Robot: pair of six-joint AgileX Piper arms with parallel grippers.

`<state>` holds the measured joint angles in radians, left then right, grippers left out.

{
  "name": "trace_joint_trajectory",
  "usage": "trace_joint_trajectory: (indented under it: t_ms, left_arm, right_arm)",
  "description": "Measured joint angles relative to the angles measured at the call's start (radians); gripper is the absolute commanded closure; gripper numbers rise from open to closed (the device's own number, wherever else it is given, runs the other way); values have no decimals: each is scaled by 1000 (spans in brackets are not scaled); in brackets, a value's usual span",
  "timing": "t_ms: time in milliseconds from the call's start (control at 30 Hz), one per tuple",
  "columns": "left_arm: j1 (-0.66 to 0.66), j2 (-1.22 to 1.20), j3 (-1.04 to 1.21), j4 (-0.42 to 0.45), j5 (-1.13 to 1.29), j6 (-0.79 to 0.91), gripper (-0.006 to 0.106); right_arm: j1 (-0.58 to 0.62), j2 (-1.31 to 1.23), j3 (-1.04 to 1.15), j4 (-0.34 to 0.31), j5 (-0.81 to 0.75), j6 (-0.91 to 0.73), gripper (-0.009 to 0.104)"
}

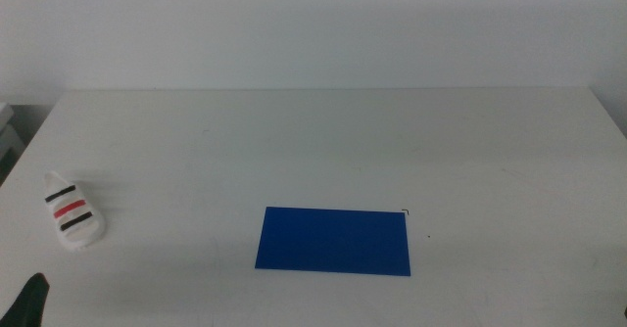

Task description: Use one arm to grab the shoe from the table and place it on the mat.

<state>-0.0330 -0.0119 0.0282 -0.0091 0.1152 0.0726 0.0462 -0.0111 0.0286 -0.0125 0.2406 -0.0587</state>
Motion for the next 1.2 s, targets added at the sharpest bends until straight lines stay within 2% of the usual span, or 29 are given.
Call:
trace_joint_trajectory:
  t_ms: [233,567,1000,1200]
  left_arm:
    - [0,23,-39,-3,7,-7,7]
    - [0,301,-330,-3,63,-7,7]
    - [0,667,-861,16,531,-17,7]
    - [0,824,-1037,51,675,-107,7]
  right_arm:
    - [0,0,0,0,0,0,17]
    - [0,0,0,0,0,0,17]
    - [0,0,0,0,0,0,17]
    - [0,0,0,0,0,0,17]
